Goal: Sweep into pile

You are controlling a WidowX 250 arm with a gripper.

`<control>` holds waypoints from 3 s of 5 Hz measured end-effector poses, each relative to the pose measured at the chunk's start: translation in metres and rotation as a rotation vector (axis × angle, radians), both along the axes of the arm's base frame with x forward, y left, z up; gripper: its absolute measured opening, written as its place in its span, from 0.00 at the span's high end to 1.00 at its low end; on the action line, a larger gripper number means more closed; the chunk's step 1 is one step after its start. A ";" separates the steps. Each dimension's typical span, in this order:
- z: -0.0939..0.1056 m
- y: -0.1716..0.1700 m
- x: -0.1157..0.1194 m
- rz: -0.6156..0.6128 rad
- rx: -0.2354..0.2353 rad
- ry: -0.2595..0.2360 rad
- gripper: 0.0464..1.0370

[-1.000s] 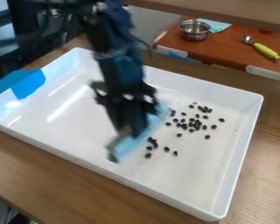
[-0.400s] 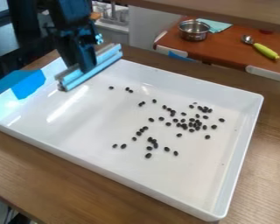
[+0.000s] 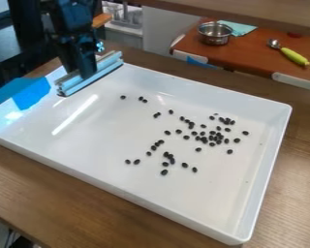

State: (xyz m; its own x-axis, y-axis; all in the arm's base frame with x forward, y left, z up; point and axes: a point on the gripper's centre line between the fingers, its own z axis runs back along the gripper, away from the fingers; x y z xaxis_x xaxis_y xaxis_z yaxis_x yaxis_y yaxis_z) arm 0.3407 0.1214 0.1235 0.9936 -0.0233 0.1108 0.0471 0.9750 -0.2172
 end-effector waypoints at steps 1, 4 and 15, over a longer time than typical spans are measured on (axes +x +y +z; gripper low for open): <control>-0.015 0.009 0.007 0.016 0.041 -0.005 0.70; -0.043 0.001 0.026 0.014 0.178 -0.037 0.70; -0.061 -0.173 0.019 -0.008 0.040 -0.018 0.70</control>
